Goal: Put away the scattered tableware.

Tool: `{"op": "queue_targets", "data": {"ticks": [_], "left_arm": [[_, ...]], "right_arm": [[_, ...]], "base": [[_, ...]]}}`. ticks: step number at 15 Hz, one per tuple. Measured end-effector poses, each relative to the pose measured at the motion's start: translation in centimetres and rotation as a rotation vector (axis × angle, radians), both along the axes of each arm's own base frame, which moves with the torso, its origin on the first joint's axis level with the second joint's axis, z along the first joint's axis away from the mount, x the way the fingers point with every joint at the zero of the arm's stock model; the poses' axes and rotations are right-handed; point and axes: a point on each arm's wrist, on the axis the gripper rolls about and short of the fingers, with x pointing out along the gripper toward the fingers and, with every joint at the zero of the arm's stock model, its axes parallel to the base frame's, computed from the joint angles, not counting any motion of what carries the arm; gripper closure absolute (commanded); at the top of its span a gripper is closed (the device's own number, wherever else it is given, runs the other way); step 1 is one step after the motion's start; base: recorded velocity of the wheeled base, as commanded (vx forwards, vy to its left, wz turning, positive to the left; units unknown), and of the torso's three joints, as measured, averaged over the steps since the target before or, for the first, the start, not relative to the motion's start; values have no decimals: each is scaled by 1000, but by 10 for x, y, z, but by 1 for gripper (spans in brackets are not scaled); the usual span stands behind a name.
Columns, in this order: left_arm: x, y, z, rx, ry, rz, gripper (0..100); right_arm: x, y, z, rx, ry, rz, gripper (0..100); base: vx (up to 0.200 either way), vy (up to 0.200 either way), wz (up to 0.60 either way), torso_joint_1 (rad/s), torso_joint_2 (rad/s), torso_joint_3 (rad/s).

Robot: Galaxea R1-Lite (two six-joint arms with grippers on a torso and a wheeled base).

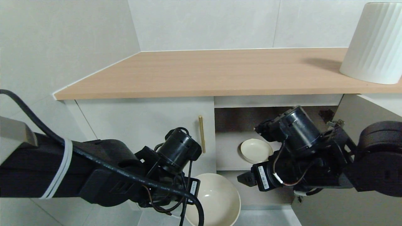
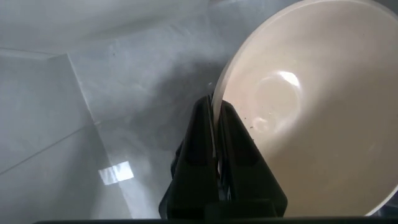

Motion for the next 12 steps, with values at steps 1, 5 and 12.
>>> {"op": "queue_targets", "data": {"ticks": [1, 5, 12], "left_arm": [[-3, -1, 2, 1, -9, 0, 100], [-11, -1, 13, -16, -41, -9, 100], [-18, 0, 20, -34, -54, -21, 100]], "right_arm": [[0, 7, -8, -13, 20, 6, 0], [6, 23, -34, -47, 70, 9, 0], [10, 31, -46, -37, 90, -10, 100]], "base": [[0, 0, 0, 0, 0, 0], [0, 0, 0, 0, 0, 0], [0, 0, 0, 0, 0, 0]]}}
